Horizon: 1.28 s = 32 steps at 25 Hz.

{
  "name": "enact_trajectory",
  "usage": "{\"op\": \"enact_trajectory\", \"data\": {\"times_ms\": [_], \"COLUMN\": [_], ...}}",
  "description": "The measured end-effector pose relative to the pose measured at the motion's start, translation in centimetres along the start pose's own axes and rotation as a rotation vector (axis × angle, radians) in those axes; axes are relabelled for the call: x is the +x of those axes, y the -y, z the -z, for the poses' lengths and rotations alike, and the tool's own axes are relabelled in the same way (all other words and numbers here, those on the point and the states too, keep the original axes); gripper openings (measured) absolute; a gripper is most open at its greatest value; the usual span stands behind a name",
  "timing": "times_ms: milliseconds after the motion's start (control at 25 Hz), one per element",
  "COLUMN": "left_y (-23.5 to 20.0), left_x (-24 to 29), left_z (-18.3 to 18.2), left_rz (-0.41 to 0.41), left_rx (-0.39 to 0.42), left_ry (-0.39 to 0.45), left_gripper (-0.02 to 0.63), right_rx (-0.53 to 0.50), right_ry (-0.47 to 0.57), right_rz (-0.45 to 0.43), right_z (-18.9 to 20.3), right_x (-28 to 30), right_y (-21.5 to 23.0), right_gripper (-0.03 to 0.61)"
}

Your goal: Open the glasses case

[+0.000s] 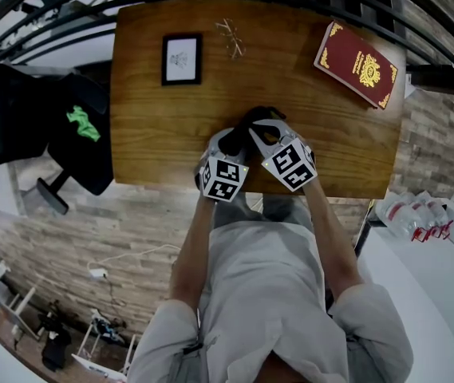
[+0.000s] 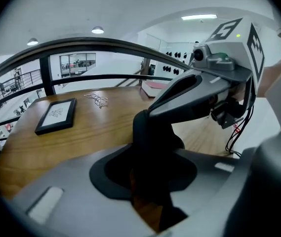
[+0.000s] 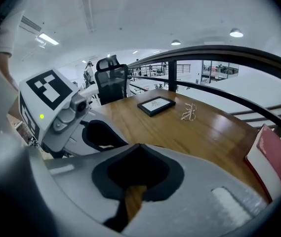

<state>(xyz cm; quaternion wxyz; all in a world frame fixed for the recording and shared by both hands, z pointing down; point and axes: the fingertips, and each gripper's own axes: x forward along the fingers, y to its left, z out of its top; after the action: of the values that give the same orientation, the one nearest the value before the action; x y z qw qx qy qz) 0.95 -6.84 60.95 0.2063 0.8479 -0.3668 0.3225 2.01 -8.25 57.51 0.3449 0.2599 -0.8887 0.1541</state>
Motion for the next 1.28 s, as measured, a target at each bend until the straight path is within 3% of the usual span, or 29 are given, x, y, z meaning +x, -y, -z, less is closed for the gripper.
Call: {"op": "enact_trajectory", "data": {"times_ms": [360, 1280], "left_y": [-1.1, -3.0], "left_x": [0.1, 0.8], "left_z": [0.3, 0.7], "left_rz": [-0.02, -0.044], "left_rx": [-0.014, -0.112], "left_ry": [-0.023, 0.019], "left_gripper": [0.117, 0.084], "right_rx": [-0.029, 0.092], "right_ry": [-0.035, 0.042], "right_rz": [0.025, 0.071], "right_z": [1.2, 3.1], "right_x": [-0.8, -2.6], "right_y": [-0.3, -0.3], "right_gripper": [0.003, 0.002]}}
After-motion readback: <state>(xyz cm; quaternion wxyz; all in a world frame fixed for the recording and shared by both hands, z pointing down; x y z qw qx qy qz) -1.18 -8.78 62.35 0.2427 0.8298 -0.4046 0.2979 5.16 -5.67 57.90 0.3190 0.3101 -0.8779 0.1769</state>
